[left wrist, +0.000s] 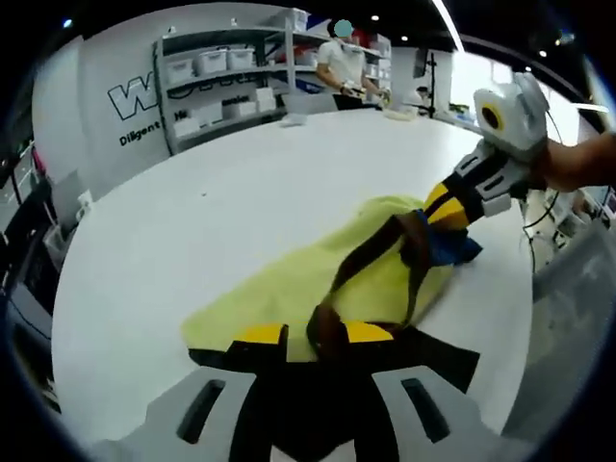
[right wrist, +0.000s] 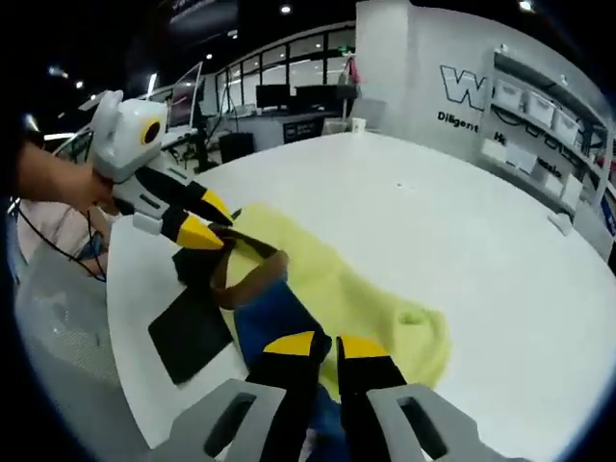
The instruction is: Fold the garment on the visible template until the final outline fits inside the template.
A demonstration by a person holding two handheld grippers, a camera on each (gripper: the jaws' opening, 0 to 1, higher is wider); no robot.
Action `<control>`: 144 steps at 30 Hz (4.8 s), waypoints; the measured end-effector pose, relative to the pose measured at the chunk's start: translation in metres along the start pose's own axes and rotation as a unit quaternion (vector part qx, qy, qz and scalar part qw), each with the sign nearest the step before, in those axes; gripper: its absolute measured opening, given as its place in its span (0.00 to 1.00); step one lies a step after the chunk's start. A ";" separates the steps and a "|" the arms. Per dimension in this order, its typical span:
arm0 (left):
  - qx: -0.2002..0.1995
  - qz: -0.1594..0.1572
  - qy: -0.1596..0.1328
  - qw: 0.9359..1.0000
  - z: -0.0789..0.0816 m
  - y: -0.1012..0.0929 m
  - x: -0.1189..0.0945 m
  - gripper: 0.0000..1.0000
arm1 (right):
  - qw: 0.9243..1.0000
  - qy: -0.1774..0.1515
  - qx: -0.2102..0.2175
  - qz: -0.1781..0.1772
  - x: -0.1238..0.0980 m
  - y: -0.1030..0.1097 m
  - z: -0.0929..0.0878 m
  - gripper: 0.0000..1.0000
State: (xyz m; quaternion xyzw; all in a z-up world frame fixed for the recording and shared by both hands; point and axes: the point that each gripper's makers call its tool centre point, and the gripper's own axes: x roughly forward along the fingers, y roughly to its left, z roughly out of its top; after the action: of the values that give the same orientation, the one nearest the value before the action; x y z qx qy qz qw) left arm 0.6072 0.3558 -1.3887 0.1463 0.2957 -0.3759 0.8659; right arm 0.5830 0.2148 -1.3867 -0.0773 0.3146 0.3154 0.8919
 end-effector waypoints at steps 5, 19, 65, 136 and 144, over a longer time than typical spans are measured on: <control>-0.018 -0.003 0.009 1.000 -0.011 -0.003 -0.004 0.33 | 1.000 0.011 0.002 0.016 0.003 0.008 -0.008 0.18; -0.025 -0.023 0.028 0.999 -0.031 -0.021 -0.002 0.16 | 0.999 0.036 0.015 0.037 0.000 0.017 -0.027 0.10; -0.018 -0.116 0.087 0.989 -0.065 -0.069 -0.037 0.00 | 0.982 0.128 0.063 0.127 -0.065 0.063 -0.079 0.00; -0.024 -0.120 -0.079 0.989 0.100 -0.033 -0.095 0.00 | 0.996 -0.028 -0.082 0.035 -0.111 -0.004 0.086 0.00; -0.023 -0.113 -0.088 0.989 0.114 -0.021 -0.089 0.00 | 0.995 -0.042 -0.087 0.017 -0.106 -0.015 0.100 0.00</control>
State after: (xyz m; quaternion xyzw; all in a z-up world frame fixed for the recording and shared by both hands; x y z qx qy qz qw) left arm 0.5898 0.3376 -1.2449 0.0583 0.2417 -0.4754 0.8439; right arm 0.5801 0.1820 -1.2439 -0.1359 0.2500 0.3593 0.8888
